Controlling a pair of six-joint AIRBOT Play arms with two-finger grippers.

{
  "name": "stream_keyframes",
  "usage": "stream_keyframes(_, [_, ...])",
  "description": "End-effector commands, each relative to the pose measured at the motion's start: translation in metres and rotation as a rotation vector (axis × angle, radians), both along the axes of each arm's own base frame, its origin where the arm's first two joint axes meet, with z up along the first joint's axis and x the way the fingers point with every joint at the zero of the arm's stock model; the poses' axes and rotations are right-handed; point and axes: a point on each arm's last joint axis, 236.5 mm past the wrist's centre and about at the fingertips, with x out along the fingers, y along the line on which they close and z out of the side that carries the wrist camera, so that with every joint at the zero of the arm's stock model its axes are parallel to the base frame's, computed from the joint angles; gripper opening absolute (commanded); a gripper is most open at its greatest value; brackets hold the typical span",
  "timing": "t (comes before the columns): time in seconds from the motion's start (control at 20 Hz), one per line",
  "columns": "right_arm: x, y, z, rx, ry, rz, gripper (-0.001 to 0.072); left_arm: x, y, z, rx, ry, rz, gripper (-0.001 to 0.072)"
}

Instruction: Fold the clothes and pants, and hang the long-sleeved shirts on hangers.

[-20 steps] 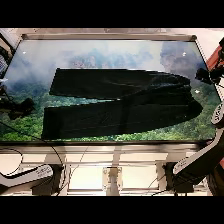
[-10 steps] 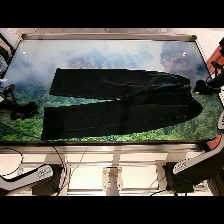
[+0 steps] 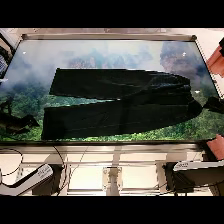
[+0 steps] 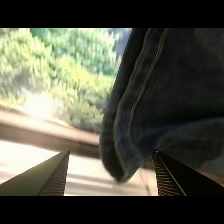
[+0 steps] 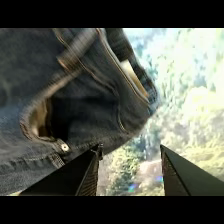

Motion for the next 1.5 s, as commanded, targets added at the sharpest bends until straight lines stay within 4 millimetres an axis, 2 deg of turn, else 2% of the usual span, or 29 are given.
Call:
stream_keyframes(0.0, [-0.025,0.022,-0.015,0.111,0.054,-0.018,0.0403,-0.02,-0.007,-0.008,-0.044,0.043,-0.029,0.0579])
stream_keyframes(0.15, [-0.032,0.048,-0.013,0.223,0.092,-0.052,0.0402,-0.007,-0.016,-0.008,-0.083,-0.017,-0.033,0.0579])
stream_keyframes(0.25, [-0.035,0.05,-0.007,0.227,0.1,-0.083,0.0402,-0.007,-0.016,-0.008,-0.079,-0.023,-0.05,0.0579])
stream_keyframes(0.35, [-0.034,0.05,0.001,0.214,0.086,-0.102,0.0402,0.002,-0.015,-0.008,-0.077,-0.059,-0.043,0.0579])
stream_keyframes(0.45, [-0.033,0.049,0.008,0.203,0.076,-0.115,0.0402,0.01,-0.025,-0.008,-0.128,-0.081,-0.021,0.0576])
stream_keyframes(0.55, [-0.033,0.049,0.014,0.193,0.066,-0.114,0.0402,0.002,-0.033,-0.013,-0.183,-0.017,0.017,0.0494])
stream_keyframes(0.8, [-0.033,0.049,0.015,0.19,0.063,-0.113,0.0402,-0.016,-0.049,-0.026,-0.292,0.121,0.061,0.0495])
stream_keyframes(0.95, [-0.033,0.049,0.015,0.188,0.062,-0.114,0.0402,-0.023,-0.054,-0.027,-0.32,0.158,0.055,0.0495])
stream_keyframes(1.25, [-0.033,0.047,0.015,0.183,0.059,-0.114,0.0403,-0.014,-0.047,-0.033,-0.287,0.123,0.093,0.048])
stream_keyframes(1.3, [-0.033,0.047,0.015,0.183,0.059,-0.114,0.0403,-0.008,-0.048,-0.037,-0.289,0.099,0.121,0.0433])
stream_keyframes(1.35, [-0.033,0.047,0.015,0.181,0.06,-0.114,0.0403,-0.004,-0.051,-0.042,-0.301,0.083,0.139,0.0293])
stream_keyframes(1.4, [-0.034,0.046,0.014,0.178,0.062,-0.112,0.0403,-0.005,-0.054,-0.048,-0.31,0.086,0.148,0.0067])
stream_keyframes(1.45, [-0.034,0.046,0.014,0.175,0.062,-0.11,0.0403,-0.007,-0.055,-0.051,-0.315,0.092,0.137,0.0028])
